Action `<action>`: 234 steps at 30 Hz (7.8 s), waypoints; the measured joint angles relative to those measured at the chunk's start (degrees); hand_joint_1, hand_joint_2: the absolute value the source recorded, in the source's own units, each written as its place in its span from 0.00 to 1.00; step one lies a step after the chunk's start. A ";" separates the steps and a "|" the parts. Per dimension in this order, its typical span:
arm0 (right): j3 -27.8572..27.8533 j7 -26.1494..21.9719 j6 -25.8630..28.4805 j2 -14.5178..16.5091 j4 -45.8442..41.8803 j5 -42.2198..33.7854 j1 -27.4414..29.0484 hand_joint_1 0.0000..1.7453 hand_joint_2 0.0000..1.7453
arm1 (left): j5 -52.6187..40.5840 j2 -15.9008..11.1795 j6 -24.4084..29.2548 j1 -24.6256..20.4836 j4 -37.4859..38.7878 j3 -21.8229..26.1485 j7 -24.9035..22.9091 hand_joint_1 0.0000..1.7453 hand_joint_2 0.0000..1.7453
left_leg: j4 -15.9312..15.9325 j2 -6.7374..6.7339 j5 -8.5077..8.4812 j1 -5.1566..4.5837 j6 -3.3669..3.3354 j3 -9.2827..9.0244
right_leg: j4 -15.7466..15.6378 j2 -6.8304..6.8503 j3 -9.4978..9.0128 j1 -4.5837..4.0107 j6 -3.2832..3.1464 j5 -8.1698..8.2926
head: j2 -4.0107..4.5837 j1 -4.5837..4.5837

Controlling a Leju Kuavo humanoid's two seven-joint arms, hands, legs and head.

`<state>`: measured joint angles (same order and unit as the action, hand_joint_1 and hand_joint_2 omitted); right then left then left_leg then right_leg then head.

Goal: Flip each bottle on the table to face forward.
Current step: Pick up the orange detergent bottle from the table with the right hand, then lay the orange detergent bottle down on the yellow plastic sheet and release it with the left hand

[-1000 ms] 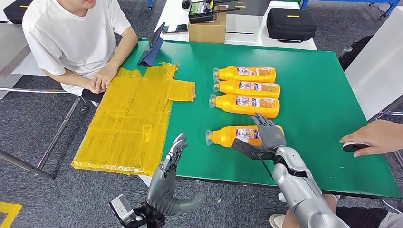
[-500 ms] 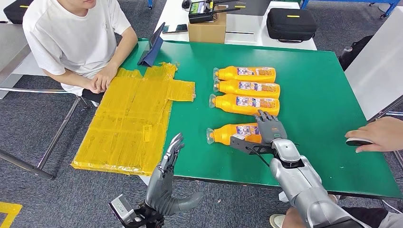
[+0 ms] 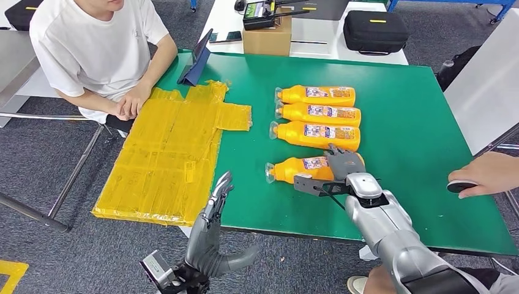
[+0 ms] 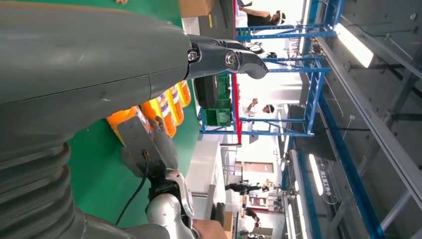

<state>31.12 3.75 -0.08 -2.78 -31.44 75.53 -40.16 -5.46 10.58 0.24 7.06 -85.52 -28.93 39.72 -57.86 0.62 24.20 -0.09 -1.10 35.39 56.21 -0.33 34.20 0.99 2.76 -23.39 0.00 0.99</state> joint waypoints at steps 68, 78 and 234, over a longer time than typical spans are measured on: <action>-5.66 -36.63 11.14 12.45 -48.48 -52.79 37.14 1.00 1.00 | -0.86 -1.24 7.32 -1.42 0.68 -3.52 -7.29 0.00 1.00 | 0.02 -0.07 0.16 0.06 -0.03 -0.13 | -0.05 -0.03 -0.07 -0.04 -0.03 -0.06 | 0.00 -0.01; 1.90 -36.07 16.55 13.09 -46.13 -45.43 38.78 1.00 1.00 | -2.86 -0.41 11.94 -1.76 -0.51 -2.77 -7.35 0.00 1.00 | 0.03 -0.05 0.17 0.04 -0.03 -0.10 | -0.06 -0.03 -0.06 -0.02 -0.05 -0.08 | 0.00 -0.02; -11.67 -43.86 32.91 12.15 -58.03 -62.37 48.08 0.00 0.00 | -28.90 2.97 2.01 -30.13 38.14 13.81 -18.58 0.00 1.00 | 0.02 -0.13 0.11 -0.01 -0.07 -0.12 | 0.01 -0.06 -0.08 0.01 -0.03 -0.05 | 0.01 -0.02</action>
<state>19.45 -40.11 32.82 9.37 -89.47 13.16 7.91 -34.36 13.55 2.25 -23.07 -47.38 -15.12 21.15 -57.85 0.49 24.31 -0.10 -1.17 35.27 56.22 -0.38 34.12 1.00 2.73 -23.44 0.01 0.97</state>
